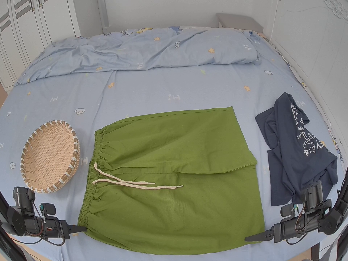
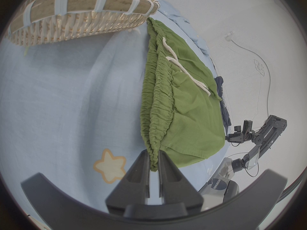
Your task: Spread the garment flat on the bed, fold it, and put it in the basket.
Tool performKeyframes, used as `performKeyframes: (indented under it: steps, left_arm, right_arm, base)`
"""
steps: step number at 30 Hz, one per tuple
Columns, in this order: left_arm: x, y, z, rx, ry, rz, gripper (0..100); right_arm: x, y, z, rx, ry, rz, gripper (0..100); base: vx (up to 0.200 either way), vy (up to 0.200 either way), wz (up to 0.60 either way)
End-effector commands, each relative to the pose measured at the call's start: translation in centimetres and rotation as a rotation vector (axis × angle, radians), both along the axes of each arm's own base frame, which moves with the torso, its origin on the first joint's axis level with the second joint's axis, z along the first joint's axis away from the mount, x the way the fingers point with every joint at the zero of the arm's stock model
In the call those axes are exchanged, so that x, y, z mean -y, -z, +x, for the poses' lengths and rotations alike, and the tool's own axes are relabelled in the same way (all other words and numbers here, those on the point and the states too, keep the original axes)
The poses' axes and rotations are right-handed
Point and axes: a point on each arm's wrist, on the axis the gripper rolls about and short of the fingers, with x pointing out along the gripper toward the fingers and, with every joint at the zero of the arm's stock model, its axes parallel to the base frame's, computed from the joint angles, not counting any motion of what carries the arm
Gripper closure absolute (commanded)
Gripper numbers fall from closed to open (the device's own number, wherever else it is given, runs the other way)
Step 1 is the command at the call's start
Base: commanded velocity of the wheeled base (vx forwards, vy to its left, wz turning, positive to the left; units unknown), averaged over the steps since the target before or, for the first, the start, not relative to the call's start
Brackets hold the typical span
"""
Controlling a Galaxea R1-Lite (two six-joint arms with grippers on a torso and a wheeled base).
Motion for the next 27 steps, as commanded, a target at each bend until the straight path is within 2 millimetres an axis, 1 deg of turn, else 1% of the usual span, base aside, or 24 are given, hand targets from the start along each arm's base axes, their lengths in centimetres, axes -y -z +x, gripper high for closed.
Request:
performKeyframes:
  steps: [1, 8, 17, 18, 27]
  left_arm:
    - [0.00, 0.02, -0.01, -0.001, -0.001, -0.001, 100]
    - [0.05, -0.05, -0.09, 0.003, 0.002, 0.001, 100]
    - [0.06, 0.01, -0.10, -0.002, 0.002, 0.000, 100]
    - [0.06, 0.01, -0.10, -0.002, 0.002, 0.000, 100]
    - [-0.11, -0.03, -0.04, 0.002, -0.008, 0.000, 100]
  right_arm:
    - [-0.14, 0.61, -0.38, -0.040, -0.010, -0.008, 0]
    - [-0.34, 1.19, 0.10, -0.033, -0.013, -0.005, 0]
    - [-0.59, 1.13, 0.10, -0.024, -0.026, -0.003, 0]
    - [-0.56, 1.14, 0.10, -0.025, -0.024, -0.003, 100]
    - [-0.31, 1.23, -0.01, -0.046, -0.011, -0.009, 100]
  base:
    - [0.000, 0.000, 0.00]
    - [0.000, 0.000, 0.00]
    - [0.000, 0.000, 0.00]
    - [0.000, 0.000, 0.00]
    - [0.000, 0.000, 0.00]
